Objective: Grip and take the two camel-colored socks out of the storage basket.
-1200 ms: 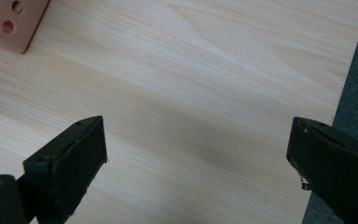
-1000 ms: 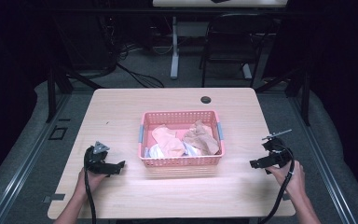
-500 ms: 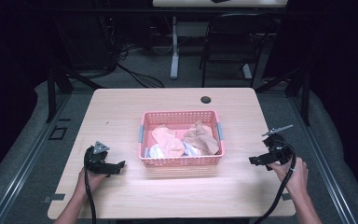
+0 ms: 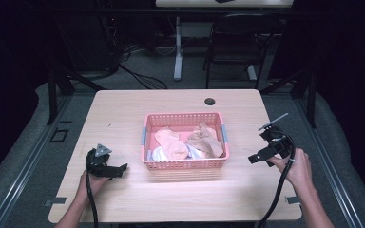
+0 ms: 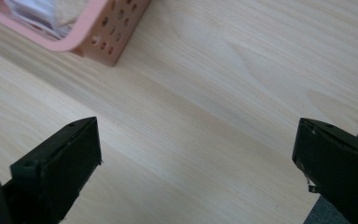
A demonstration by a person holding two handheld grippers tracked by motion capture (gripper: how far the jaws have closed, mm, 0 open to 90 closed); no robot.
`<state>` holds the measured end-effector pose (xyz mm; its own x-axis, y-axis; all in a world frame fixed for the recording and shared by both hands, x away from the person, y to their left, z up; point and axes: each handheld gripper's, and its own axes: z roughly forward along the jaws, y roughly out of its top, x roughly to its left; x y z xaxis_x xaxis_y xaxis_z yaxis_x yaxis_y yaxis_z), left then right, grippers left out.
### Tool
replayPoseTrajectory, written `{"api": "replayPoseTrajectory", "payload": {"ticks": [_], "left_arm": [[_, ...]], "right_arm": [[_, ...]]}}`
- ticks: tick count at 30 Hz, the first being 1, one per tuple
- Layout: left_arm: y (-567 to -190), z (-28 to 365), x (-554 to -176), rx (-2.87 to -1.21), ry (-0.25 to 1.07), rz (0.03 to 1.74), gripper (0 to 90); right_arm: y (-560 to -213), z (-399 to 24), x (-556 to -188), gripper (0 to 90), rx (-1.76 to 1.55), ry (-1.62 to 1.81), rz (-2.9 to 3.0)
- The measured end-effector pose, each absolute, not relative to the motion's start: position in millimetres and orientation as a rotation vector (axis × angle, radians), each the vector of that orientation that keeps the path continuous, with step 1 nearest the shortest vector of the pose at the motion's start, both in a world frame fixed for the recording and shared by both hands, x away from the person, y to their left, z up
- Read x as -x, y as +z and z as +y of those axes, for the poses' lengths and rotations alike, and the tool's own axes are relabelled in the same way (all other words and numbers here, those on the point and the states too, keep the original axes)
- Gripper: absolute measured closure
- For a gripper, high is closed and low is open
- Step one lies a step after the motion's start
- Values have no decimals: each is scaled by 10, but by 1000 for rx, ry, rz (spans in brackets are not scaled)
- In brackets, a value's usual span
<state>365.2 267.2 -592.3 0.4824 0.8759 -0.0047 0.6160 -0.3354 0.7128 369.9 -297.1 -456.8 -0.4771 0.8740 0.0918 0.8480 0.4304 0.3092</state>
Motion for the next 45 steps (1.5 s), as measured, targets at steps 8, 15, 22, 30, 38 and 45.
{"api": "replayPoseTrajectory", "payload": {"ticks": [8,15,22,30,38,45], "left_arm": [[-5924,2672,-3654,-2071,510,1226,0],[-5923,2672,-3654,-2071,509,1226,0],[-5923,2672,-3655,-2072,508,1226,0],[-5923,2672,-3655,-2072,508,1225,0],[-5923,2671,-3655,-2071,506,1227,0],[-5923,2671,-3655,-2071,506,1227,0]], "right_arm": [[-4326,-2663,-3814,0,-1482,459,2633],[-4157,-2361,-3928,0,-1403,437,2666],[-4103,-2095,-4047,0,-1354,402,2712],[-4068,-1805,-4213,8,-1290,341,2776],[-4029,-1510,-4348,9,-1230,298,2820],[-4033,-1341,-4421,9,-1205,306,2836]]}}
